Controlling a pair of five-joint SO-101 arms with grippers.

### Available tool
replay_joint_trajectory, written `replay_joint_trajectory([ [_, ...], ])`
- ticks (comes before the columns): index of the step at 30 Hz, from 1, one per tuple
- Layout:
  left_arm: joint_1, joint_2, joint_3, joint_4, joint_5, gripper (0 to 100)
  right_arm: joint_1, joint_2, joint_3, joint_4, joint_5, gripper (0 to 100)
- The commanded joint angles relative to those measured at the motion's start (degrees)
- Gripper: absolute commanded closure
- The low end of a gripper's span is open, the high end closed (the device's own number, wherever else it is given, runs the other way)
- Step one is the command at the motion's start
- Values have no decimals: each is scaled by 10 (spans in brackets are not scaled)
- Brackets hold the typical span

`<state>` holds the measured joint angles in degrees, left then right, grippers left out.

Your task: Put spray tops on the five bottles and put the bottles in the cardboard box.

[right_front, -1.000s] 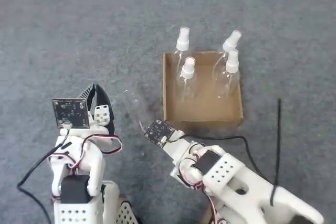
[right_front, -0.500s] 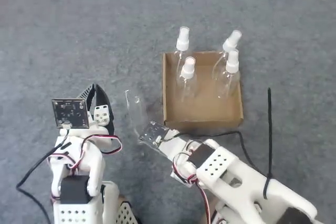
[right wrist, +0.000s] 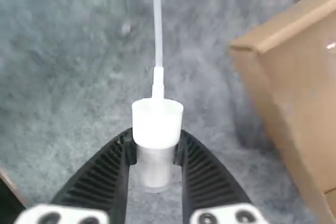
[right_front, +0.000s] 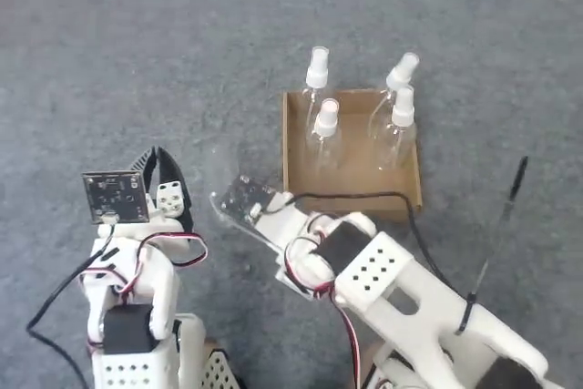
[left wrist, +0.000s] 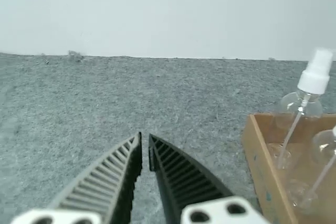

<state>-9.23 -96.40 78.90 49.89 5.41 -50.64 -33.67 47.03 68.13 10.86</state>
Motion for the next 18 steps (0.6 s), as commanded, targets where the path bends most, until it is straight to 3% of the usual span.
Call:
replay_joint_trajectory([
  [1,-4,4,-15,-18,4,987,0,2,-78,25,-31,993],
  [7,-5,4,-17,-17,4,987,1,23,-151,59,-32,993],
  [14,-6,4,-18,-18,2,987,51,188,-309,99,-33,993],
  [18,-52,7,-31,-30,2,987,53,240,-388,123,-34,993],
])
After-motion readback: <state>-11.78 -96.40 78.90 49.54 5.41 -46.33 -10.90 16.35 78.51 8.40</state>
